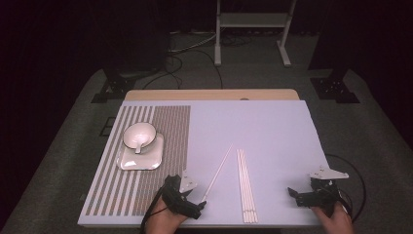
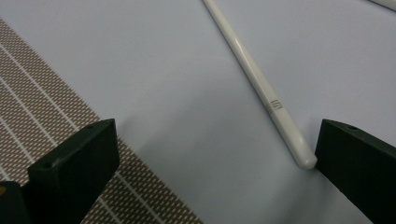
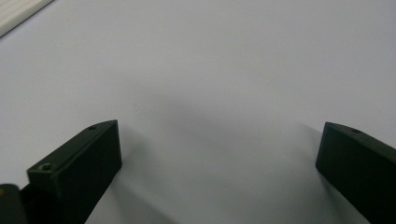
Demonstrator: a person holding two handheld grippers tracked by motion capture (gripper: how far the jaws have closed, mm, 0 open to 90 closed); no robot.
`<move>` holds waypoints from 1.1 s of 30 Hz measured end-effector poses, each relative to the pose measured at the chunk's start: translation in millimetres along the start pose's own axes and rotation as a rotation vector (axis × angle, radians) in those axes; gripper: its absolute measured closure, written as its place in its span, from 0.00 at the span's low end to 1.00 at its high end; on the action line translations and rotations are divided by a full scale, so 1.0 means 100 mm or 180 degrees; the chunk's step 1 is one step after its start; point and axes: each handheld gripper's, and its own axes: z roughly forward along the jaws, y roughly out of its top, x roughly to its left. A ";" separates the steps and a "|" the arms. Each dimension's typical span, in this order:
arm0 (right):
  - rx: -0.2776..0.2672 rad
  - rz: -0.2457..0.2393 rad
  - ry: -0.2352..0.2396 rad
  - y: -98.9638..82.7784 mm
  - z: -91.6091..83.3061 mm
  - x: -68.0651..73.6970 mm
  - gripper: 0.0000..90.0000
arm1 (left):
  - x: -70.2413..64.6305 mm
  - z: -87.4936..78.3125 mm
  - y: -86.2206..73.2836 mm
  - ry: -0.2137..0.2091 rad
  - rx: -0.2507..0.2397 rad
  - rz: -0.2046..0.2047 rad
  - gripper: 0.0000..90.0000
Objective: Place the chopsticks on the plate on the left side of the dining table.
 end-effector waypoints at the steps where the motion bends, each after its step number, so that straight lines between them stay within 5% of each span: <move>1: 0.0000 0.0001 0.0000 0.00 0.00 0.00 0.00 | 0.01 0.00 -0.01 0.0014 -0.0002 -0.0007 0.00; 33: 0.0000 0.0000 0.0000 0.00 0.00 0.00 0.00 | 0.41 -0.10 -0.13 0.0279 0.0023 -0.0261 0.00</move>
